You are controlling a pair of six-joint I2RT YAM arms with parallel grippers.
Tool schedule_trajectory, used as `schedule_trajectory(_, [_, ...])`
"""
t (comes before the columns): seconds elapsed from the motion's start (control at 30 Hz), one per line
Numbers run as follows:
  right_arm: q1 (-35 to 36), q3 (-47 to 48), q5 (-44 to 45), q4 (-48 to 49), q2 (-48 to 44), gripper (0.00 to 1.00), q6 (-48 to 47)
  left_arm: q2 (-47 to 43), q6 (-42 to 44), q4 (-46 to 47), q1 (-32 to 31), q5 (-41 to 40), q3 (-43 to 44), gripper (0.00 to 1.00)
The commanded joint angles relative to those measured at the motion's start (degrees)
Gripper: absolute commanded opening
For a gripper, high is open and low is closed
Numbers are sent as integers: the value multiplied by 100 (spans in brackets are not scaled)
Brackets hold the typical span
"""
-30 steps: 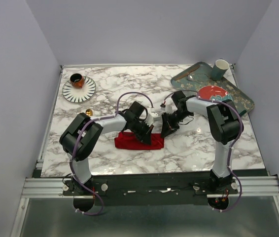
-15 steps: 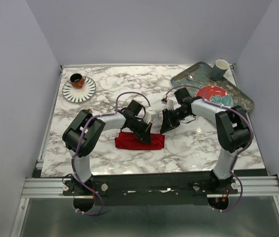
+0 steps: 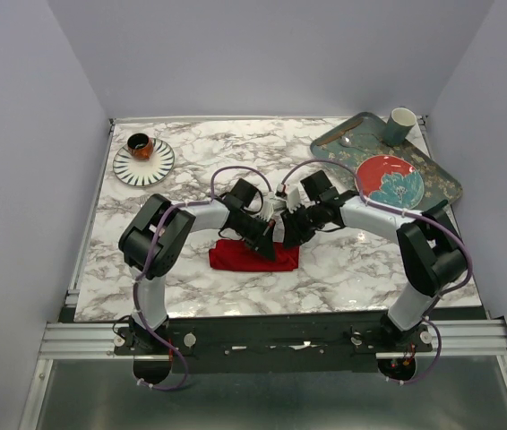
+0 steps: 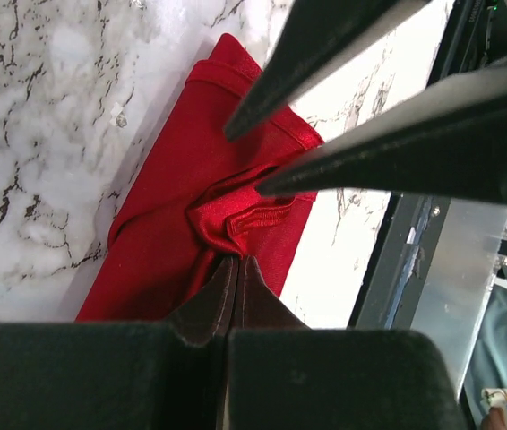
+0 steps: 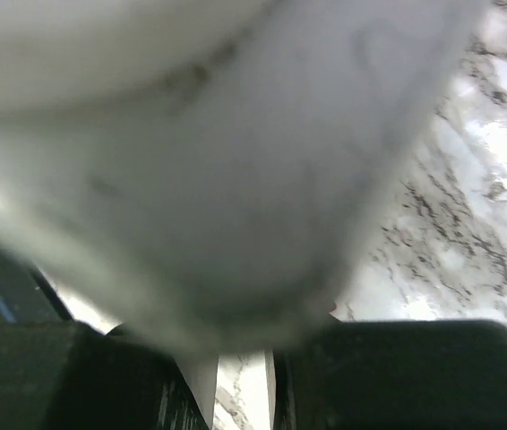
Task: Fold the napkin into a case and place the utensils inside
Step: Stuff the top corner of the smaller-rectangle-folded napkin at the center of the board.
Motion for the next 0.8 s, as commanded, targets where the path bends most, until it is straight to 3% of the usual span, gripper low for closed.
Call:
schedule_trajectory(0.0, [103,-25,682,284,-4,31,-195,284,52,-178,73,-188,12,0])
schedule_trajectory(0.63, [595,107,1280,21,172,34,-283,380,34,-222,152,-170,99,0])
schedule_trajectory(0.77, [613,160,1456,-50,242,28,-274,398,8,-205,161,-161,108,0])
